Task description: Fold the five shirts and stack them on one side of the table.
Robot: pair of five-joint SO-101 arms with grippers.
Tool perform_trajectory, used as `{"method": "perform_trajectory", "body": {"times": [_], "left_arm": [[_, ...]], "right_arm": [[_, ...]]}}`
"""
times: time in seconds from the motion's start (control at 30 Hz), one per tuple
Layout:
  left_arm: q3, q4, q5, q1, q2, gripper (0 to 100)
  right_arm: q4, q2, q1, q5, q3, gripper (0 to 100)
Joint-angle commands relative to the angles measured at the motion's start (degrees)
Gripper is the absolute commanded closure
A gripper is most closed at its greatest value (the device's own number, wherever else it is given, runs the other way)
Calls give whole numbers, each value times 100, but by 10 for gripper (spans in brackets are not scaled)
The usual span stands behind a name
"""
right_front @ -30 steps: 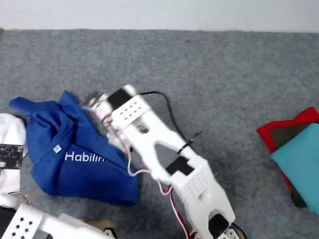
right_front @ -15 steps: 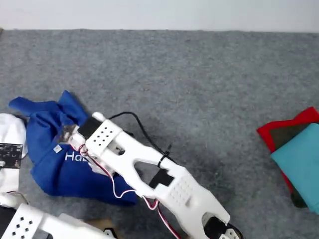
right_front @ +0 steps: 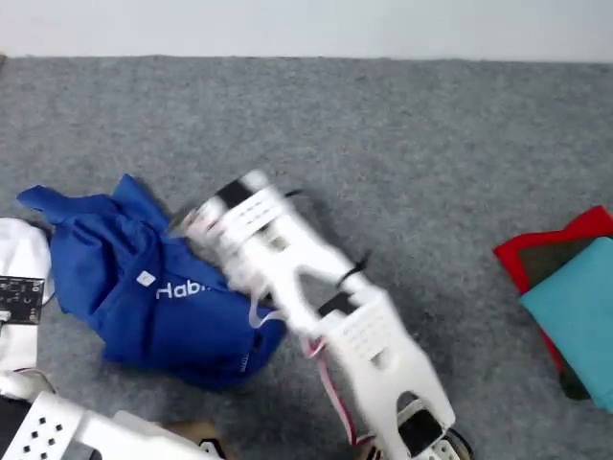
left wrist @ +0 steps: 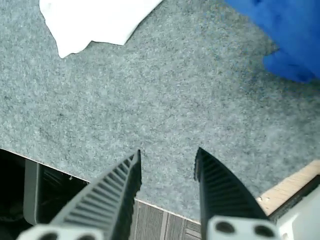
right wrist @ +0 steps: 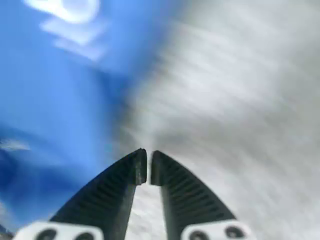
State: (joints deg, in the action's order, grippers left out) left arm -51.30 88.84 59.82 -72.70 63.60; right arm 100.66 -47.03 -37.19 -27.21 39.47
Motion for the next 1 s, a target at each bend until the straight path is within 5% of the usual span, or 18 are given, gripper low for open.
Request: {"method": "perform_trajectory", "body": {"times": [0.0,0.17,0.33,0.5,0.63,0.97], "left_arm": [[22,-97,0,-35,70,827],[13,-97,0,-35,70,827],[13,-123,-316,114,18,816],[40,-202,-2207,1908,9,701],[-233,-1196,-3429,3209,0,705],[-2325,-3692,-2646,3508,0,725]], "right_arm": [[242,848,1385,79,-229,990],[242,1569,2862,-176,-1292,990],[207,2281,2958,-554,-2409,987],[224,2475,2897,-141,-2778,987],[233,2607,3029,-123,-3033,987],[233,3319,3204,-132,-3780,987]]}}
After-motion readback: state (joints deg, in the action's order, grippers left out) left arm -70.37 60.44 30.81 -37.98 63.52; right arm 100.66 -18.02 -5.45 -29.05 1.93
